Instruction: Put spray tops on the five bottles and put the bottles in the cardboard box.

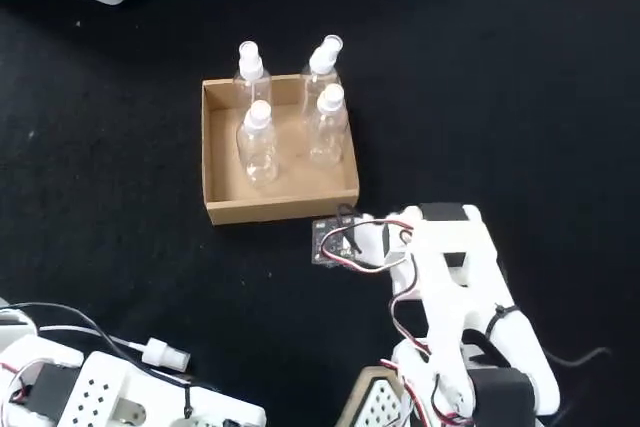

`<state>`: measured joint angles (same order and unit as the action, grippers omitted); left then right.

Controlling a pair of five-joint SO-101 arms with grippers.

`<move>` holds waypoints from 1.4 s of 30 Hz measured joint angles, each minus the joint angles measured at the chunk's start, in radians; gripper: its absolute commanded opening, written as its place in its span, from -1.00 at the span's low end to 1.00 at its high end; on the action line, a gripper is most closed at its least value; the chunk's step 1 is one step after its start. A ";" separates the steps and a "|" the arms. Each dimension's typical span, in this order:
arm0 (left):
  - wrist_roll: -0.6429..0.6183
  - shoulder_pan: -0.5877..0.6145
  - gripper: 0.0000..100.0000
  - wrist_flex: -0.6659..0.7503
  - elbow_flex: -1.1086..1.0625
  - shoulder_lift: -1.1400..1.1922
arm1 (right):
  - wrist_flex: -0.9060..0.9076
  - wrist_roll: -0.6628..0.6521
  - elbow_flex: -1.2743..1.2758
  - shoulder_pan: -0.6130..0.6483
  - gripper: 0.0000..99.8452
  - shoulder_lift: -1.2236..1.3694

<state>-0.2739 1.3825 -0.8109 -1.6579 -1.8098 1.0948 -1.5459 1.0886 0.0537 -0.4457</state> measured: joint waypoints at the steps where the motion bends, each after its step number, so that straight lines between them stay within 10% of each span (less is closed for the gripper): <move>1: 0.000 0.000 -0.47 0.000 0.000 0.000 | 0.012 0.000 0.000 0.008 -0.13 0.000; 42: 0.000 0.000 -0.47 0.000 0.000 0.000 | 0.006 0.264 0.000 0.259 -0.40 0.000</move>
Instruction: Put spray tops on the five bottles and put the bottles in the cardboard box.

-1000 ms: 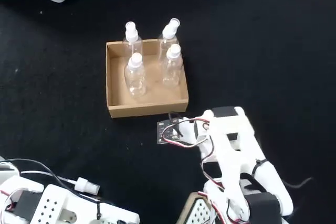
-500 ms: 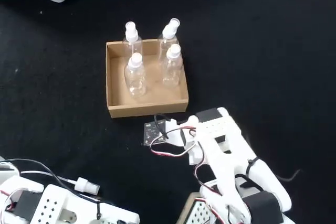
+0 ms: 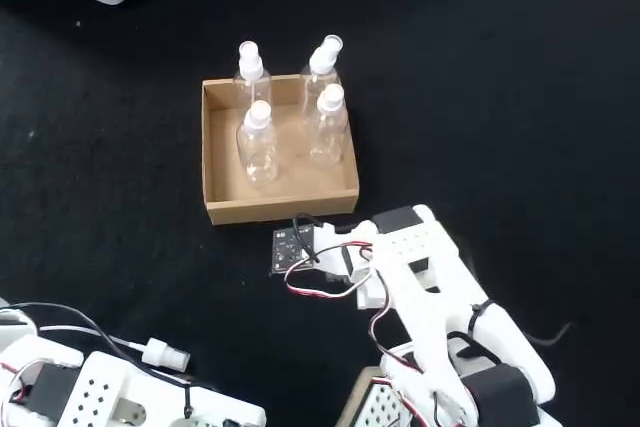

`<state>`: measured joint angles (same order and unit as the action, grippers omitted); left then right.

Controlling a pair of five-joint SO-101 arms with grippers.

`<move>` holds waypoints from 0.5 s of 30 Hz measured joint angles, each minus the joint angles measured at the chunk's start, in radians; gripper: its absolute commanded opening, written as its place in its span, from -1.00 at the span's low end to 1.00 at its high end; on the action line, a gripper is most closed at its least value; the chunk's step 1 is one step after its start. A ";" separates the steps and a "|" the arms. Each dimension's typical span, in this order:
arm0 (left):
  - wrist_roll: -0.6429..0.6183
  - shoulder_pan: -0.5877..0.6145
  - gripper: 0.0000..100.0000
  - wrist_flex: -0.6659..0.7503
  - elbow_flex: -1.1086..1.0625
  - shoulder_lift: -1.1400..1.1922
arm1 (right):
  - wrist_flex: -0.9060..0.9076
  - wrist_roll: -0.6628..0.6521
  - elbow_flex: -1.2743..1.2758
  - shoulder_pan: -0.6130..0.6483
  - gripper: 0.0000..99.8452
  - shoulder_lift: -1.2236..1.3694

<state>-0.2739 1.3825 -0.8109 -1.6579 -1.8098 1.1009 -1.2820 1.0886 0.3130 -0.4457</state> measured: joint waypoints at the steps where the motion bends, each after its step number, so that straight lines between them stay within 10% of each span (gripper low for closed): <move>1: 0.000 0.000 -0.47 0.000 0.000 0.000 | 0.000 0.000 0.000 0.000 -0.40 0.000; 15: 0.000 0.000 -0.47 0.000 0.000 0.000 | -0.077 0.052 0.000 0.000 -0.41 0.000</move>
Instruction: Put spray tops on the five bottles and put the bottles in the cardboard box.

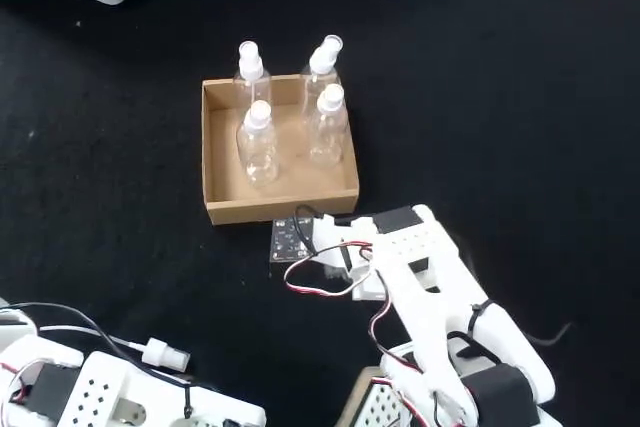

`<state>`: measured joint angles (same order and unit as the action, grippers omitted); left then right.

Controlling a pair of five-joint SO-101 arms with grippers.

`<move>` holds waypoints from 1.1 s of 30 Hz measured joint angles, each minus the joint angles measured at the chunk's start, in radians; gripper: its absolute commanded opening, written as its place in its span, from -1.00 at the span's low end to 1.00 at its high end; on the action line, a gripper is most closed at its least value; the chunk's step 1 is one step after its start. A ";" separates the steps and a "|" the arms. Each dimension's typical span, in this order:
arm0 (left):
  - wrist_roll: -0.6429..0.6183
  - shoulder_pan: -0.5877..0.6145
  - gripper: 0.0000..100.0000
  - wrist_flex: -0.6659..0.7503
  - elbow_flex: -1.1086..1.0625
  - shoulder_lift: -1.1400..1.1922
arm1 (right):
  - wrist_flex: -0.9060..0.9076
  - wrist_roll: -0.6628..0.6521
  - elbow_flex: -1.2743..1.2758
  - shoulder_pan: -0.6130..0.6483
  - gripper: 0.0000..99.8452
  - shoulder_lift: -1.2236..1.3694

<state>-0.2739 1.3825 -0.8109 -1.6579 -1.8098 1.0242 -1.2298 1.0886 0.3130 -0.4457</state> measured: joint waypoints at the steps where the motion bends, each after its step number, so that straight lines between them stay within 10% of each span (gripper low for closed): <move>1: 0.000 0.000 -0.47 0.000 0.000 0.000 | 0.000 0.002 0.000 0.000 -0.41 0.000; 13: 0.000 0.000 -0.47 0.000 0.000 0.000 | -0.002 0.025 0.026 0.000 -0.99 0.000; 33: 0.000 0.000 -0.47 0.000 0.000 0.000 | 0.170 0.198 -0.021 0.017 -0.98 0.000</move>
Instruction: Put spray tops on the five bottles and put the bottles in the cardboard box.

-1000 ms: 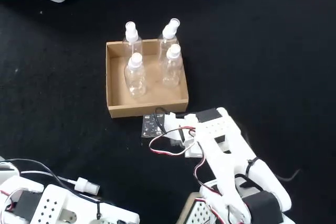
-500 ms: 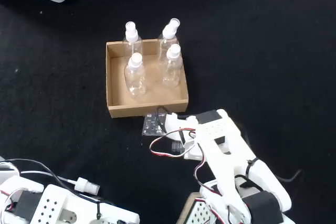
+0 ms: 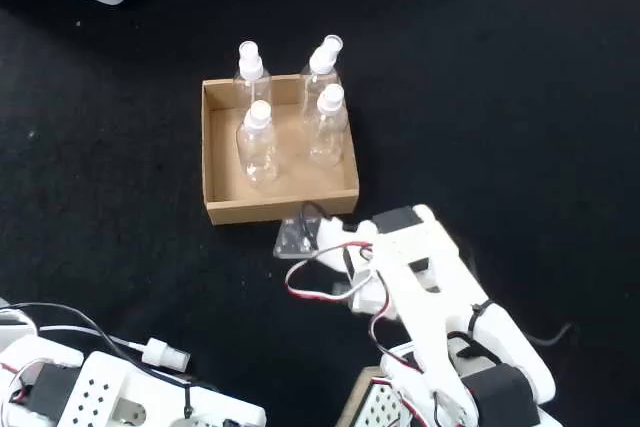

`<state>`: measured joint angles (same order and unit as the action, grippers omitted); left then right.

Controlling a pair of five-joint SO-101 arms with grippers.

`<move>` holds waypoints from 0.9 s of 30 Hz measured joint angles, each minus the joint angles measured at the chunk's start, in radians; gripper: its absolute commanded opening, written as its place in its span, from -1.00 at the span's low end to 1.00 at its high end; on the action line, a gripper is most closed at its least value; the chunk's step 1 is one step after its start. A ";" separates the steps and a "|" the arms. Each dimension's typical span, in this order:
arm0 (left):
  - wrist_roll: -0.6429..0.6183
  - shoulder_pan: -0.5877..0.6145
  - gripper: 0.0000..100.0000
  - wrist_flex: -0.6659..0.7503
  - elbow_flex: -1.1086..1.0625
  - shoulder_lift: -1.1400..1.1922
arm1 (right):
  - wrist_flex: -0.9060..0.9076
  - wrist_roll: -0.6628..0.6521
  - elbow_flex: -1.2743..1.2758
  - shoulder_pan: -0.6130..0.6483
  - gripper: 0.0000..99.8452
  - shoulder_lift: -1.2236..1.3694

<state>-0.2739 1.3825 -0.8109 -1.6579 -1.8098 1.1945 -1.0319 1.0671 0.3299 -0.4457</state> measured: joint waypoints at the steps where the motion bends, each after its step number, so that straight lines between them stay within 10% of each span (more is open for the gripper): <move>1: 0.000 0.000 -0.47 0.000 0.000 0.000 | 0.018 0.011 -0.006 0.020 -0.98 0.000; 12: 0.000 0.000 -0.47 0.000 0.000 0.000 | 0.120 0.249 -0.086 0.269 -0.98 0.000; 27: 0.000 0.000 -0.47 0.002 0.000 0.000 | 0.308 0.422 -0.325 0.290 -0.98 0.000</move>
<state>-0.2739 1.3825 -0.8094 -1.6579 -1.8098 1.5029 -0.6099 0.7419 0.6199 -0.4457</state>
